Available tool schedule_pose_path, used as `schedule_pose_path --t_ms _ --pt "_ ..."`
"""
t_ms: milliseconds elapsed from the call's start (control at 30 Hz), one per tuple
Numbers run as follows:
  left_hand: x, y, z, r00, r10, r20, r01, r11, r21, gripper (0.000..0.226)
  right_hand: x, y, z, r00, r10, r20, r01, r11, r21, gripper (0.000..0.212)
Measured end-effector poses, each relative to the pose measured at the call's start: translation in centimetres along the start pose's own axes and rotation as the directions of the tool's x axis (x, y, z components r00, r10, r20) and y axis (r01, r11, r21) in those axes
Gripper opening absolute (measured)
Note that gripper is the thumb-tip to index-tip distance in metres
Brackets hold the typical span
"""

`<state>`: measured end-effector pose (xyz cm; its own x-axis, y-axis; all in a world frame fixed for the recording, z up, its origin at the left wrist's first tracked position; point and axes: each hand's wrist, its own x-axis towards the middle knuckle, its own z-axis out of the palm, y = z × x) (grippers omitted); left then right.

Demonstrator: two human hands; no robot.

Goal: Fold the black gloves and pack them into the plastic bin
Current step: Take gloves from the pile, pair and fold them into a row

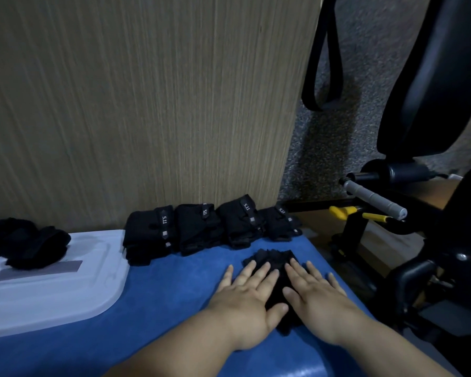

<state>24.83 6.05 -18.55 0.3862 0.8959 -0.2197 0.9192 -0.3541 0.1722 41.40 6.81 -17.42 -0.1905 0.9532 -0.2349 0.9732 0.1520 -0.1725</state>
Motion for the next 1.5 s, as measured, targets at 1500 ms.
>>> schedule_pose_path --t_ms 1500 --pt "-18.9 -25.5 -0.9 0.536 -0.733 -0.418 0.633 0.677 -0.375 0.036 6.3 -34.1 3.2 0.819 -0.442 -0.365 0.564 0.739 0.369 0.045"
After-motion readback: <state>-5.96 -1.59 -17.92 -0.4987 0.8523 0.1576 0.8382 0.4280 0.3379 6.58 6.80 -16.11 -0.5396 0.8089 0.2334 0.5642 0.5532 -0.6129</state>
